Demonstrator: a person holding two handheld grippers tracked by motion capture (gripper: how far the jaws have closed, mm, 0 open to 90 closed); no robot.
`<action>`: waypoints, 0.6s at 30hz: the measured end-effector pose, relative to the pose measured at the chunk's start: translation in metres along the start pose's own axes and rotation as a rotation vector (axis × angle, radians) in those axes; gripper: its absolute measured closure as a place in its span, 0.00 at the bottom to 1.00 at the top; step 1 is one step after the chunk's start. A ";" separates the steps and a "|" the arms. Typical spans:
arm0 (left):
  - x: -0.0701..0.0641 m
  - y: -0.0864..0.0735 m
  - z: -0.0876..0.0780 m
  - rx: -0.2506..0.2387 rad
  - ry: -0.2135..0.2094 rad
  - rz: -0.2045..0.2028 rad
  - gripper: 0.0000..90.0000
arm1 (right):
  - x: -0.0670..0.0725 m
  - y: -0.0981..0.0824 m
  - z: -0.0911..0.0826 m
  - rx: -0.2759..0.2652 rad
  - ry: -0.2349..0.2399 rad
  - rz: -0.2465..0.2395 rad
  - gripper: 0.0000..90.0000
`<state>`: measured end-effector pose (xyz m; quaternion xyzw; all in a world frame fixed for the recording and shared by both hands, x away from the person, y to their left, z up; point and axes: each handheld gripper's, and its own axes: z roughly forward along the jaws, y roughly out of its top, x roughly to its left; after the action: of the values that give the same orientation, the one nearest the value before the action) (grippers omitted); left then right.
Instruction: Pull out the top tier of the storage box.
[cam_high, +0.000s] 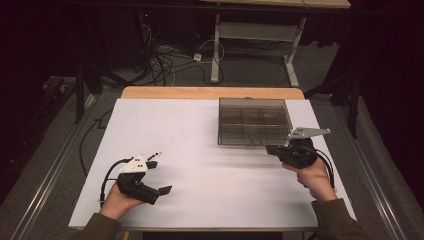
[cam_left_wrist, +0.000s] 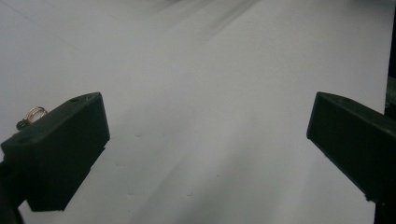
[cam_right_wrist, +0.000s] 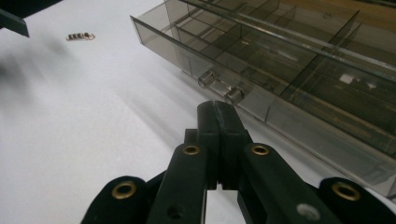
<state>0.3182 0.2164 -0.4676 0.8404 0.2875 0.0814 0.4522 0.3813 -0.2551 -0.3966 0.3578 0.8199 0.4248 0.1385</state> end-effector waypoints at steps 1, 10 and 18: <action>0.000 0.000 0.000 0.000 -0.001 0.000 0.00 | -0.001 0.002 -0.001 0.002 -0.001 -0.003 1.00; 0.000 0.000 0.001 0.001 -0.004 0.000 0.00 | -0.008 0.016 0.003 0.022 0.003 0.000 1.00; -0.001 0.000 0.001 0.003 -0.006 0.001 0.00 | -0.014 0.025 0.010 0.026 0.013 -0.008 1.00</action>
<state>0.3184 0.2150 -0.4681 0.8415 0.2857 0.0789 0.4517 0.4081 -0.2494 -0.3833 0.3537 0.8277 0.4158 0.1301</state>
